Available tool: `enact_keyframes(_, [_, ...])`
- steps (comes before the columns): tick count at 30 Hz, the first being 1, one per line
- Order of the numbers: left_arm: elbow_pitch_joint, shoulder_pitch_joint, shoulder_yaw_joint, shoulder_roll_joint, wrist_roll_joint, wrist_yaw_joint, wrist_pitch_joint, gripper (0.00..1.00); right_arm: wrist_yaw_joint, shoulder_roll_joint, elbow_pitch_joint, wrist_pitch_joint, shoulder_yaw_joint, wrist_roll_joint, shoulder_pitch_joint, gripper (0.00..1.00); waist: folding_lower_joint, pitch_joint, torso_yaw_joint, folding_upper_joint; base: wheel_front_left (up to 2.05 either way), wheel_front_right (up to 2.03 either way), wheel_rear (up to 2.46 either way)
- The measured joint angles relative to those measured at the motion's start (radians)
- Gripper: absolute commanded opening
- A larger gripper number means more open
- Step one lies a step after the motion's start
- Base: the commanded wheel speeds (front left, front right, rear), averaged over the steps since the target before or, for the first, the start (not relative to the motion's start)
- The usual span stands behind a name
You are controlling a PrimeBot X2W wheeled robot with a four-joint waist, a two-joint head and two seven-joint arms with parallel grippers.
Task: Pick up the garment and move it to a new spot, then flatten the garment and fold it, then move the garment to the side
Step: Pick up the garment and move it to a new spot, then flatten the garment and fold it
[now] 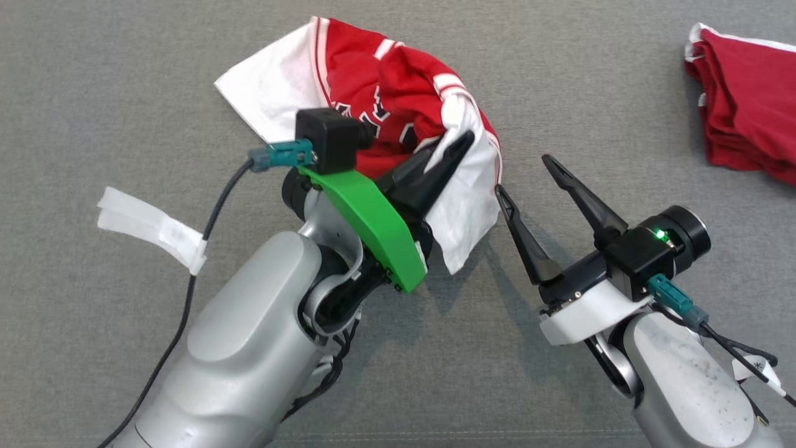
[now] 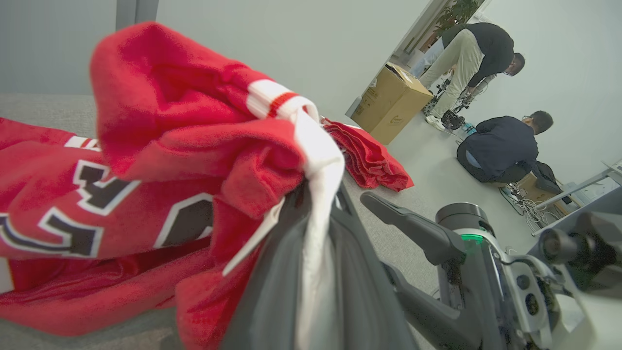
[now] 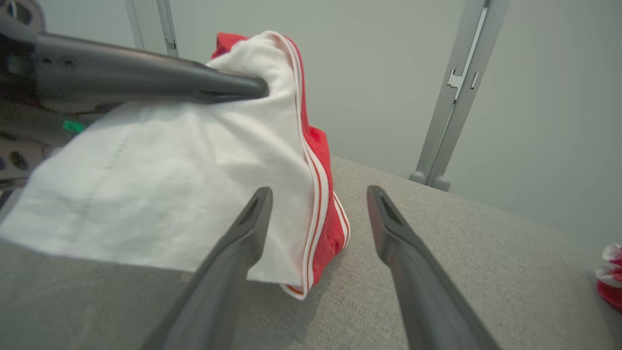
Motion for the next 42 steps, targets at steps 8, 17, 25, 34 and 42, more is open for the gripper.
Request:
enact_keyframes(8, [0.027,0.065,-0.134,0.009,0.008,0.021,0.046,0.23,0.0,-0.002,0.019,0.0,0.015,-0.004,0.085,1.0,0.0,-0.022,-0.108,0.0,0.0,0.0,0.0])
enact_keyframes(17, [0.194,0.069,-0.065,0.016,0.129,0.163,-0.018,1.0,0.035,0.028,0.049,0.0,0.1,-0.004,0.118,1.0,0.0,-0.03,-0.244,0.0,0.0,0.0,0.0])
enact_keyframes(25, [0.15,0.071,-0.063,0.014,0.029,0.164,-0.063,1.0,0.034,-0.009,0.122,0.0,0.07,-0.019,0.121,1.0,0.0,-0.022,-0.272,0.0,0.0,0.0,0.0])
enact_keyframes(34, [0.035,0.071,-0.122,0.015,-0.048,0.149,-0.124,1.0,0.035,0.003,0.197,0.0,0.081,-0.015,0.117,1.0,0.0,-0.031,-0.19,0.0,0.0,0.0,0.0])
enact_keyframes(42, [0.025,0.086,-0.112,0.015,-0.058,0.169,-0.159,1.0,0.035,0.001,0.231,0.0,0.063,-0.007,0.113,0.57,0.0,-0.048,-0.105,0.0,0.0,0.0,0.0])
